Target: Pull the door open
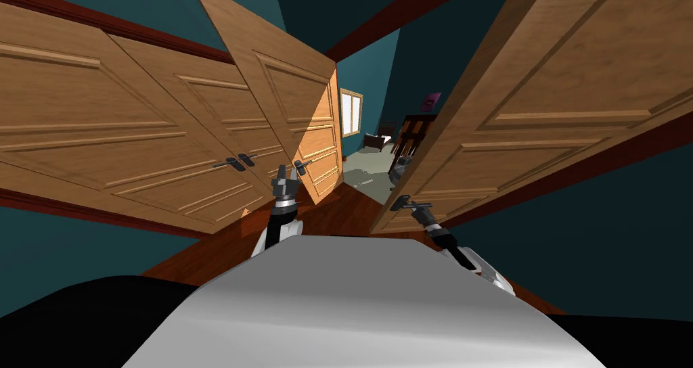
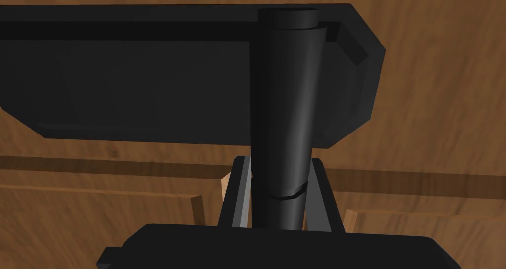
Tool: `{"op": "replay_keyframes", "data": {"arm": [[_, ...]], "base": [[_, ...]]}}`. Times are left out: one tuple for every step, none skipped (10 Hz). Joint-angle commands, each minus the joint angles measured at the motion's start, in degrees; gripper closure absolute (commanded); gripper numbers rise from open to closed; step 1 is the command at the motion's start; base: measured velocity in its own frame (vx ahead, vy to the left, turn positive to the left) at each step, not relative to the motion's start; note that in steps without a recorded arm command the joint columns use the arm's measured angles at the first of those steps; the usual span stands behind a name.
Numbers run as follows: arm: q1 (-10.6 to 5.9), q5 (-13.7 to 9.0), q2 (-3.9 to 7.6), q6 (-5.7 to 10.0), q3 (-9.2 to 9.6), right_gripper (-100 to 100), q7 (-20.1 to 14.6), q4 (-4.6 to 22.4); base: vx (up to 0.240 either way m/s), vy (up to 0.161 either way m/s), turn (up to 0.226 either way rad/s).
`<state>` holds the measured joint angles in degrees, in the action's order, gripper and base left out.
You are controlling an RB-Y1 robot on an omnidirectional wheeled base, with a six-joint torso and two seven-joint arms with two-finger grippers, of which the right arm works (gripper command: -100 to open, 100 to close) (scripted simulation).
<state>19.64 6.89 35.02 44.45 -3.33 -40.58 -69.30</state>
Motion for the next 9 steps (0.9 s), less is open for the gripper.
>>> {"op": "replay_keyframes", "data": {"arm": [[0.63,0.0,0.8,1.2,-0.4,100,-0.6,0.4],[0.87,0.1,1.14,2.01,-0.44,100,-0.9,0.7],[1.09,0.1,1.45,2.73,-0.48,100,-1.1,1.0],[1.34,0.2,1.81,3.57,-0.52,100,-1.4,1.3],[1.48,0.2,2.03,4.07,-0.54,100,-1.6,1.5],[1.31,0.4,1.66,3.64,-0.14,100,-1.4,1.3],[1.68,0.5,1.98,4.9,-0.07,100,-1.7,2.0],[1.73,0.6,2.09,5.21,-0.1,100,-1.8,2.2],[1.86,0.6,2.33,5.9,-0.17,100,-2.0,2.5]], "base": [[-0.239,-0.092,0.174],[-0.23,-0.087,0.149],[-0.213,-0.07,0.122],[-0.217,-0.048,0.127],[-0.193,-0.071,0.095],[-0.082,-0.031,0.022],[-0.145,-0.081,0.175],[-0.215,-0.095,0.165],[-0.175,-0.084,0.129]]}}
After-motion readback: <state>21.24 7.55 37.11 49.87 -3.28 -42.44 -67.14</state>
